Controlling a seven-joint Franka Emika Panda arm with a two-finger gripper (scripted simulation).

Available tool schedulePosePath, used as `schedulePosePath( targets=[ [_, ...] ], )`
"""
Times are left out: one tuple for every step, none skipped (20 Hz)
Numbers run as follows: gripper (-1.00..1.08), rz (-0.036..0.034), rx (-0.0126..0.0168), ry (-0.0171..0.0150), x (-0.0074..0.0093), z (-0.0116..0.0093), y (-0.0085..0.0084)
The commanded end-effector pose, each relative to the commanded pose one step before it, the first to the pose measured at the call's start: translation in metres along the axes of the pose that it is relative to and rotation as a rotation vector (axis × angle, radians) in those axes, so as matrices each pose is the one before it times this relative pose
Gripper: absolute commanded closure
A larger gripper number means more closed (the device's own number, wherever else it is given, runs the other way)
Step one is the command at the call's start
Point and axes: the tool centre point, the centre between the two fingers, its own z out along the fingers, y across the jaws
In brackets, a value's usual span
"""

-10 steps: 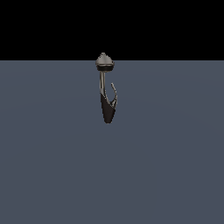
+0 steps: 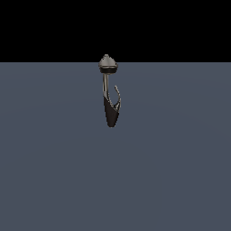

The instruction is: Turn on the faucet by rotating a designated handle.

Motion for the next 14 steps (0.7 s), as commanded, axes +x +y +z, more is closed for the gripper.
schedulePosePath(
  targets=[
    [1.08,-0.00492,-0.00581,-0.00009,0.00053,-0.00026,-0.00193],
    [1.08,0.00093,0.00102,0.00002,-0.00007,0.00004,0.00034],
    [1.08,0.00153,0.00137,-0.00031,0.00024,0.00004,0.00015],
    [1.08,0.00197,0.00153,-0.00066,0.00057,0.00005,-0.00003],
    [1.08,0.0025,0.00179,-0.00101,0.00089,0.00005,-0.00025],
    [1.08,0.00322,0.00223,-0.00137,0.00121,0.00007,-0.00041],
    [1.08,0.00408,0.00282,-0.00174,0.00155,0.00009,-0.00054],
    [1.08,0.00514,0.00358,-0.00214,0.00189,0.00013,-0.0006],
    [1.08,0.00621,0.00435,-0.00254,0.00222,0.00017,-0.00067],
    [1.08,0.0072,0.00504,-0.00292,0.00254,0.00021,-0.00076],
    [1.08,0.00814,0.00567,-0.0033,0.00286,0.00026,-0.00084],
    [1.08,0.00895,0.00617,-0.00366,0.00316,0.00032,-0.00095],
    [1.08,0.00981,0.00668,-0.00405,0.00348,0.00038,-0.00108],
    [1.08,0.01071,0.00722,-0.00444,0.00379,0.00045,-0.00118]
  ],
)
